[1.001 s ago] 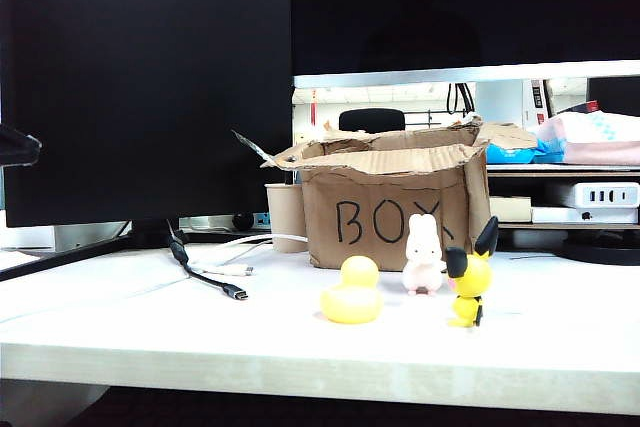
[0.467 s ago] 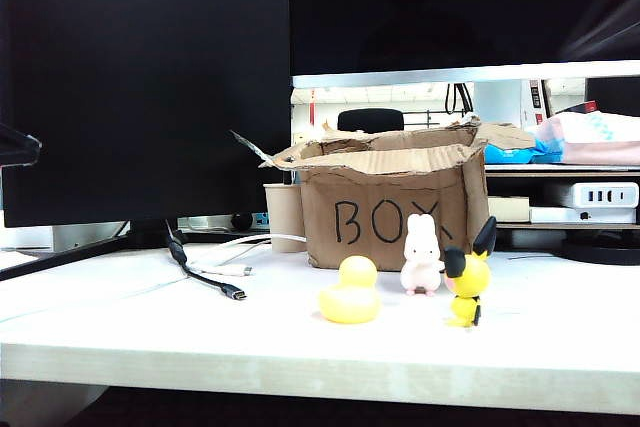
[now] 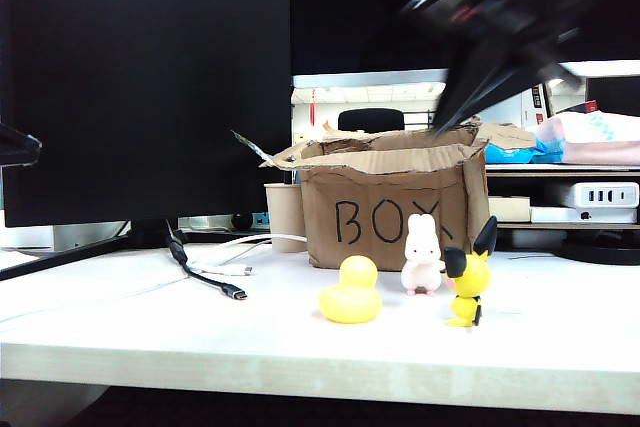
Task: Put the doll that is least similar in color compared to the others into the paper box.
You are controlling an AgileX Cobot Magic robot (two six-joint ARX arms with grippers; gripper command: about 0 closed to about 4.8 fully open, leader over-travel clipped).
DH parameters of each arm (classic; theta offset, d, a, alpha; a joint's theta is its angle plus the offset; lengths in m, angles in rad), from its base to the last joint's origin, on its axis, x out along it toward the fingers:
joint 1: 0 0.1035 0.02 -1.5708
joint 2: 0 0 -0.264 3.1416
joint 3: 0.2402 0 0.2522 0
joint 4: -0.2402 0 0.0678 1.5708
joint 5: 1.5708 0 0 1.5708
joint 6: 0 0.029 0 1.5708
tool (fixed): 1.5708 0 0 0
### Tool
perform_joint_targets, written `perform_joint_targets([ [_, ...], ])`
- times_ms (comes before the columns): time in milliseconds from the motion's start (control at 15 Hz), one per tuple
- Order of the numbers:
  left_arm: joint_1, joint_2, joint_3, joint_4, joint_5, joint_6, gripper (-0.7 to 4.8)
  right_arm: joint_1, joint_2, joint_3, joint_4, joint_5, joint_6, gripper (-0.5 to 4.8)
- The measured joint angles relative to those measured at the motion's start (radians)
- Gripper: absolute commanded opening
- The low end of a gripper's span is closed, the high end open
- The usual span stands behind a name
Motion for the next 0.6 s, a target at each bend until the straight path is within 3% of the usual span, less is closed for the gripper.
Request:
perform_joint_targets([
  [67,0.000,0.000,0.000,0.000,0.000,0.000,-0.05,0.020,0.062,0.056,-0.070,0.037,0.000,0.07],
  [200,0.000,0.000,0.000,0.000,0.000,0.000,-0.05,0.042,0.130,0.099,-0.131,0.066,-0.001,0.97],
  [400,0.000,0.000,0.000,0.000,0.000,0.000,-0.05,0.059,0.181,0.116,-0.138,0.121,-0.004,1.29],
  [601,0.000,0.000,0.000,0.000,0.000,0.000,-0.05,0.065,0.190,0.116,-0.118,0.171,-0.006,2.04],
])
